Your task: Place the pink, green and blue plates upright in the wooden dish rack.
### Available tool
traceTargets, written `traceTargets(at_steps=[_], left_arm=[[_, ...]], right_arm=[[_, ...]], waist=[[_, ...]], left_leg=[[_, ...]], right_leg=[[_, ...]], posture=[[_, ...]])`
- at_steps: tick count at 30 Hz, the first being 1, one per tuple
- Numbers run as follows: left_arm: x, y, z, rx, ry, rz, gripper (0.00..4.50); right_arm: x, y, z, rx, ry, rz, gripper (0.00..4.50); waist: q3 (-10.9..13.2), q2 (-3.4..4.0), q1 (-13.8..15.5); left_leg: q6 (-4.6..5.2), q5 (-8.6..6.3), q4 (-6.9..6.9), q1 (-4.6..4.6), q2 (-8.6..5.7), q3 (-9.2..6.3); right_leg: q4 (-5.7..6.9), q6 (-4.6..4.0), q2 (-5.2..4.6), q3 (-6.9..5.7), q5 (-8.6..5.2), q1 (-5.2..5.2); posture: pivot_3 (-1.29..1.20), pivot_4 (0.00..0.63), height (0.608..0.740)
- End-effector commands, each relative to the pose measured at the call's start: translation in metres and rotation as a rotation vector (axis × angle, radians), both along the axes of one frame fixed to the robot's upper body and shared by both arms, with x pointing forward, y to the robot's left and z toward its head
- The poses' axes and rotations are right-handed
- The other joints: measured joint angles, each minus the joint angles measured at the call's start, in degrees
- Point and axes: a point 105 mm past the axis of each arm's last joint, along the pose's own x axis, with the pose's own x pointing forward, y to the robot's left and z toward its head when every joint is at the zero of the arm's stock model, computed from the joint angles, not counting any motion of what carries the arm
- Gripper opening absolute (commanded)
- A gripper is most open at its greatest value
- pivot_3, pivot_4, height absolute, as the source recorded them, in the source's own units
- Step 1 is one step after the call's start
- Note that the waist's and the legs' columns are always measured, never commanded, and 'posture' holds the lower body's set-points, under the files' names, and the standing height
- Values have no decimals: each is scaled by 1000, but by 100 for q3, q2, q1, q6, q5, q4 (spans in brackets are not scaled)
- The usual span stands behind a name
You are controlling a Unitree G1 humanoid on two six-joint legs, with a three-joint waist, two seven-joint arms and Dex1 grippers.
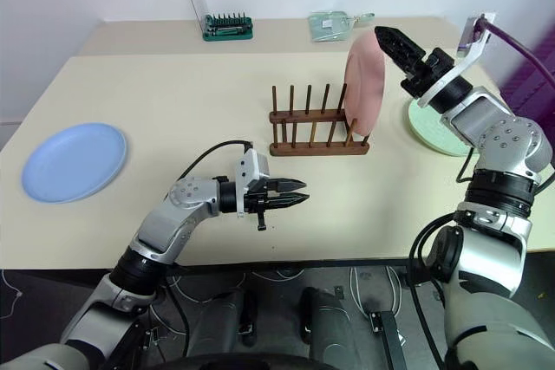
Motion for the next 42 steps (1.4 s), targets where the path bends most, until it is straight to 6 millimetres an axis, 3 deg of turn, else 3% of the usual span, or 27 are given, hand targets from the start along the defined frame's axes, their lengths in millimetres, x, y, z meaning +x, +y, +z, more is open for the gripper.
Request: traceTargets(at_steps=[1, 4, 7, 13, 17, 22, 25, 32, 35, 37, 40, 41, 42], left_arm=[[-4, 0, 9, -26, -30, 1, 1075], [-5, -1, 8, -26, -25, 6, 1075], [-6, -2, 7, -30, -18, 6, 1075], [-5, -5, 8, -23, -24, -9, 1075], [-5, -6, 9, -17, -40, -23, 1075], [-3, -7, 13, -34, -75, -11, 1075], [-2, -7, 17, -62, -99, 8, 1075], [-3, -6, 15, -65, -97, 27, 1075], [-4, -7, 13, -58, -95, 23, 1075], [-4, -7, 13, -58, -95, 24, 1075], [-2, -6, 13, -54, -98, 31, 1075], [-1, -5, 13, -53, -99, 34, 1075], [0, -4, 13, -54, -101, 42, 1075]], right_arm=[[-13, -35, 25, -85, -126, -165, 4473], [-12, -56, -6, -439, -57, -331, 4473], [-15, -59, -40, -753, -9, -342, 4473], [-10, -80, -110, -1221, 129, -344, 4473], [-1, -98, -140, -1388, 211, -381, 4473], [4, -107, -160, -1446, 271, -376, 4473], [8, -115, -159, -1487, 265, -436, 3623], [7, -115, -159, -1480, 236, -450, 83], [6, -116, -153, -1488, 202, -480, 31], [6, -117, -135, -1497, 128, -531, 31], [6, -114, -87, -1496, -36, -691, 31], [6, -110, -63, -1463, -107, -757, 31], [4, -96, -25, -1402, -231, -817, 31]], waist=[[0, 0, 11], [0, 0, 20], [-1, 1, -37], [0, 6, -162], [1, 6, -162], [1, 6, -162], [0, 4, -148], [0, 5, -152], [0, 5, -153], [1, 5, -151], [5, 16, -152], [8, 25, -153], [8, 30, -159]], left_leg=[[0, 0, 0, -1, 0, 0], [0, 0, 0, -1, -3, 0], [0, 0, 0, 2, -3, 0], [0, 0, -1, 7, -2, -1], [0, 0, 0, 6, -3, 2], [0, 0, 0, 7, -4, 2], [0, 0, 0, 9, -6, 3], [0, 0, 1, 9, -8, 2], [0, 0, 1, 10, -7, 3], [0, 1, 1, 10, -7, 3], [0, 1, 1, 9, -7, 6], [0, 1, 1, 9, -7, 6], [0, 1, 1, 8, -7, 8]], right_leg=[[-1, 0, -2, 0, 0, 0], [-4, -1, -4, -1, -1, 3], [-6, 0, -4, 0, -3, 4], [2, -1, 7, 6, -3, 0], [0, -1, 6, 6, -3, -1], [0, -1, 7, 10, -2, 1], [0, -1, 7, 10, -2, 6], [-1, 2, 4, 11, -2, 8], [0, 2, 6, 11, -1, 8], [0, 2, 6, 11, -1, 8], [2, 5, 4, 15, 0, 4], [3, 5, 4, 16, 0, 3], [4, 5, 4, 18, 0, 0]], posture=[[0, 150, 730], [0, 150, 730], [0, 150, 730], [0, 150, 730], [0, 150, 730], [0, 150, 730], [0, 150, 730], [0, 150, 730], [0, 150, 730], [0, 150, 730], [0, 150, 730], [0, 150, 730], [0, 150, 730]])
